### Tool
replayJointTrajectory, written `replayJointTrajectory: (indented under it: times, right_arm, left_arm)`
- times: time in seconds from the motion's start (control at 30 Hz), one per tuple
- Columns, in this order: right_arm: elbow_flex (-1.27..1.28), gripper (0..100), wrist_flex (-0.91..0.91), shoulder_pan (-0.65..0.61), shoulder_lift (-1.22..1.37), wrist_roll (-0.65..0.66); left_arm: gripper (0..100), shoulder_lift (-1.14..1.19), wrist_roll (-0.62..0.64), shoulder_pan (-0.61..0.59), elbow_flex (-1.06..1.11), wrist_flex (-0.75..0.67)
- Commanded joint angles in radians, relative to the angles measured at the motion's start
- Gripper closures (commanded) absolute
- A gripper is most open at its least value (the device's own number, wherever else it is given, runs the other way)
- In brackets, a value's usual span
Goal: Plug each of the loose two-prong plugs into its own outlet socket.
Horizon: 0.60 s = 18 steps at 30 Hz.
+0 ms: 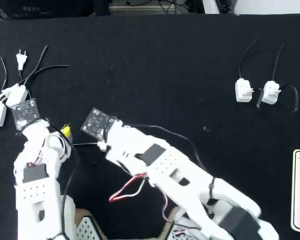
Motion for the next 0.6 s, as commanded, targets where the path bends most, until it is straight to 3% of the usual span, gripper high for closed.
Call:
replayJointTrajectory:
  times: [0.0, 0.27, 0.43, 0.57]
  right_arm:
    - [-0.061, 98.8, -0.069, -0.017, 0.038, -0.032]
    - [-0.048, 98.8, -0.072, -0.049, 0.044, -0.080]
    - [-0.038, 98.8, -0.069, -0.118, 0.044, -0.080]
    - [-0.038, 98.8, -0.071, -0.117, 0.044, -0.080]
  left_arm:
    - [78, -0.138, -0.003, 0.071, 0.018, 0.038]
    - [78, -0.453, -0.005, 0.228, 0.168, 0.049]
    - [78, -0.629, -0.005, 0.246, 0.225, 0.114]
    - [78, -0.612, -0.005, 0.254, 0.220, 0.124]
